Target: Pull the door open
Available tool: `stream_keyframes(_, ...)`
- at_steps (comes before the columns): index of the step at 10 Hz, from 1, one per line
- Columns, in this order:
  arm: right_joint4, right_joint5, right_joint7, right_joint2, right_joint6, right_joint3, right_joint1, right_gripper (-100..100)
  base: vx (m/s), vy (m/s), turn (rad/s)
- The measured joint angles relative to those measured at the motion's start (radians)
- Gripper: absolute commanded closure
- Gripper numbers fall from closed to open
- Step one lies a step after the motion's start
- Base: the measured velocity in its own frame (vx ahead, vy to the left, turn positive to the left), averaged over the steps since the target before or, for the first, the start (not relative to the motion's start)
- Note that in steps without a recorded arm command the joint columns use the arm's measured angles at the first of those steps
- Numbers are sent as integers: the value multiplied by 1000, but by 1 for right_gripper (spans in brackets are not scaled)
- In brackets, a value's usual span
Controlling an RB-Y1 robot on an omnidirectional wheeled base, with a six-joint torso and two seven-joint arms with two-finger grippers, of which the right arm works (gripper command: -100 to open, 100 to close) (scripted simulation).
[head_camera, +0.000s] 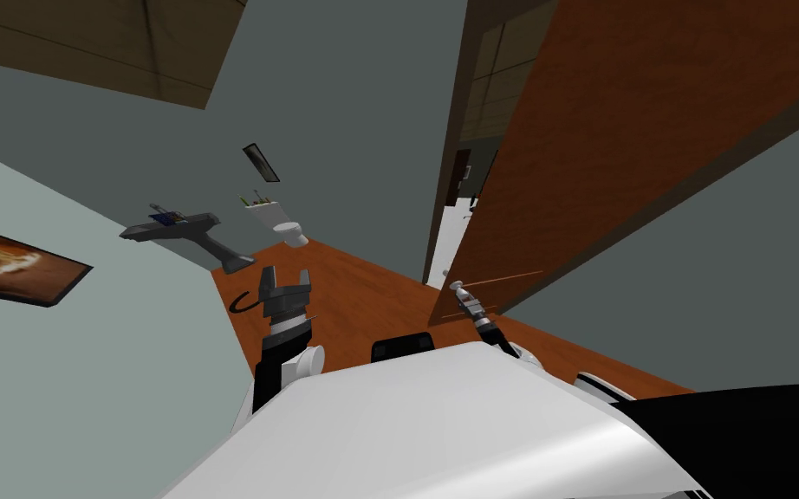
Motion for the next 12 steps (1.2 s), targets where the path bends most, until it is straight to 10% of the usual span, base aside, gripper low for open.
stream_keyframes(12,-2,89,-56,-75,-209,115,112,100,-66,-52,12)
